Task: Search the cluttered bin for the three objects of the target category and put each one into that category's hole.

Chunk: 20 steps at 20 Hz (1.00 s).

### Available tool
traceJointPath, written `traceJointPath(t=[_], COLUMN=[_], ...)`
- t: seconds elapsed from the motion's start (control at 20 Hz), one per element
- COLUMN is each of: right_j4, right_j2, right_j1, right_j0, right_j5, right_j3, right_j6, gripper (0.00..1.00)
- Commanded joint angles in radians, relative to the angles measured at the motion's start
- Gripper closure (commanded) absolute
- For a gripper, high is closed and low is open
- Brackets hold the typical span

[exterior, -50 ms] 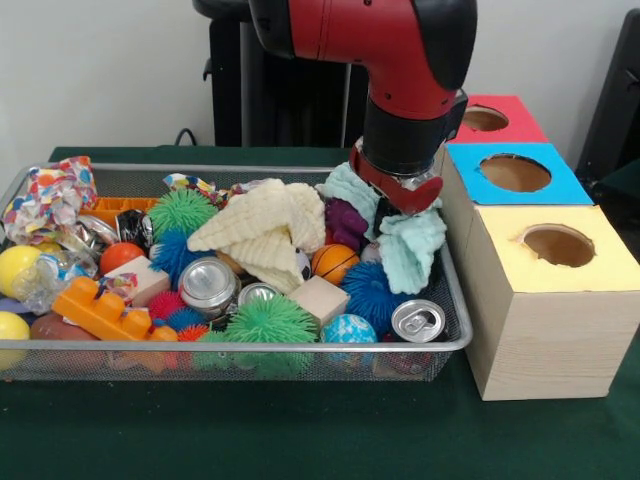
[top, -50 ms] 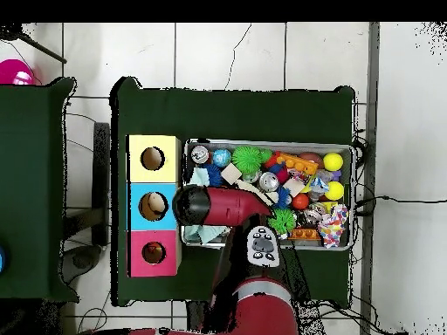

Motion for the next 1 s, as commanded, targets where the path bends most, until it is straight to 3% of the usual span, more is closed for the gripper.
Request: traceJointPath(t=[0.05, 0.8, 1.0], right_j4=[0.022, 0.040, 0.052], right_j2=[0.001, 0.018, 0.005], right_j1=[0.146, 0.083, 0.078], right_j0=[-0.045, -0.038, -0.003], right_j5=[-0.084, -0.014, -0.004], right_j3=[-0.029, -0.027, -0.024], right_j6=[0.108, 0.062, 0.098], gripper=[0.00, 0.00, 0.00])
